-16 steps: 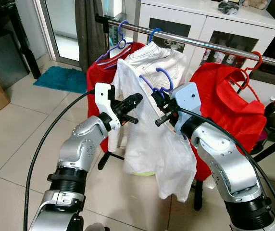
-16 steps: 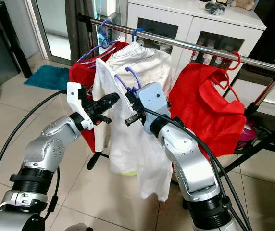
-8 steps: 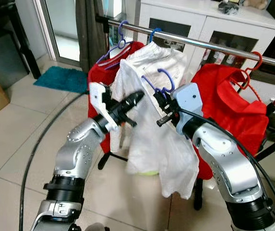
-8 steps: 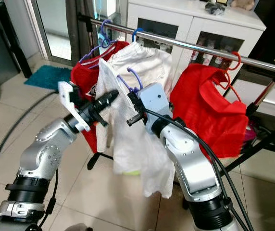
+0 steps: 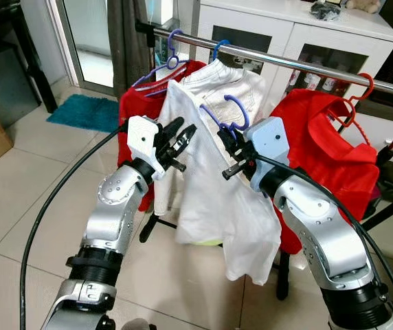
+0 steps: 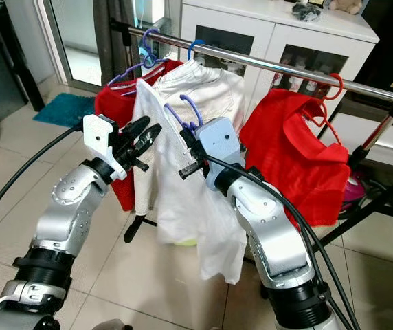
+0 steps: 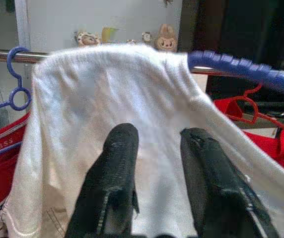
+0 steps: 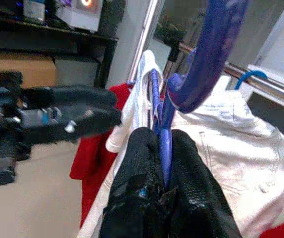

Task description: Hang hanger

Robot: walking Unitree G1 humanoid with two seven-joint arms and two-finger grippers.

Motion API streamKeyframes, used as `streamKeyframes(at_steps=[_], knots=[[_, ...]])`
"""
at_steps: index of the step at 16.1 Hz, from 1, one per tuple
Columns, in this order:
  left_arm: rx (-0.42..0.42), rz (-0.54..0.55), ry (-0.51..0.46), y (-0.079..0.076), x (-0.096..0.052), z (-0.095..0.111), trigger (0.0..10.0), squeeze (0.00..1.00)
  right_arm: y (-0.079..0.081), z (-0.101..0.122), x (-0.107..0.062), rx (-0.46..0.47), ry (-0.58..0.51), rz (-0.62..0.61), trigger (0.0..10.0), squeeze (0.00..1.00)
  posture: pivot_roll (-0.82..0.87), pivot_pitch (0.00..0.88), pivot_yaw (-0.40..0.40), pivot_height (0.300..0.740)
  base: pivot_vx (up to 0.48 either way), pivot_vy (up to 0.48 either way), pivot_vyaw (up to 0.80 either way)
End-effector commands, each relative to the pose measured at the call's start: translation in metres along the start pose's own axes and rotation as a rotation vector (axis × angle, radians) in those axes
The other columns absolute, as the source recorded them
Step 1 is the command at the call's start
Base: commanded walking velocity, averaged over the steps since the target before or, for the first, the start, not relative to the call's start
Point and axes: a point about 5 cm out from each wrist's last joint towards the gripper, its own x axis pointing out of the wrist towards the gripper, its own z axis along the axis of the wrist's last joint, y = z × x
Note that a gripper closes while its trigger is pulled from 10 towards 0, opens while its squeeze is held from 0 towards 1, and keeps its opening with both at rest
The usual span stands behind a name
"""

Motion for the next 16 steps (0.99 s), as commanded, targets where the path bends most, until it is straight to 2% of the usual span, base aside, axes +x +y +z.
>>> streamKeyframes(at_steps=[1, 2, 3, 5, 7, 9, 12, 16], knots=[[0.029, -0.021, -0.018, -0.005, 0.007, 0.005, 10.0, 1.0, -0.005, 0.005, -0.003, 0.012, -0.048, -0.007, 0.0, 0.0, -0.1, 0.0, -0.072, 0.74, 0.0, 0.0, 0.0], [0.04, -0.027, -0.032, -0.007, 0.009, 0.005, 10.0, 0.38, -0.005, 0.005, -0.003, 0.017, -0.063, 0.003, 0.0, 0.0, -0.1, 0.0, -0.071, 0.74, 0.0, 0.0, 0.0], [0.041, -0.031, -0.043, -0.011, 0.011, 0.006, 10.0, 0.0, -0.006, 0.003, -0.002, 0.016, -0.07, 0.013, 0.0, 0.0, -0.1, 0.0, -0.068, 0.74, 0.0, 0.0, 0.0], [0.013, -0.027, -0.07, -0.012, 0.012, 0.007, 10.0, 0.0, -0.005, 0.003, 0.0, 0.026, -0.082, 0.026, 0.0, 0.0, -0.1, 0.0, -0.07, 0.74, 0.0, 0.0, 0.0], [-0.001, -0.073, -0.1, -0.017, 0.014, 0.01, 10.0, 0.0, -0.003, 0.003, 0.001, 0.035, -0.09, 0.041, 0.0, 0.0, -0.09, 0.0, -0.073, 0.74, 0.0, 0.0, 0.0], [0.006, -0.086, -0.108, -0.02, 0.015, 0.011, 10.0, 0.0, 0.003, 0.001, 0.003, 0.045, -0.096, 0.075, 0.0, 0.0, -0.09, 0.0, -0.076, 0.74, 0.0, 0.0, 0.0], [0.008, -0.073, -0.11, -0.019, 0.015, 0.011, 10.0, 0.0, 0.007, 0.001, 0.004, 0.052, -0.108, 0.096, 0.0, 0.0, -0.09, 0.0, -0.072, 0.74, 0.0, 0.0, 0.0], [-0.033, -0.001, -0.119, -0.006, 0.02, 0.015, 10.0, 0.0, 0.014, 0.002, 0.003, 0.058, -0.13, 0.14, 0.0, 0.0, -0.08, 0.0, -0.076, 0.74, 0.0, 0.0, 0.0]])
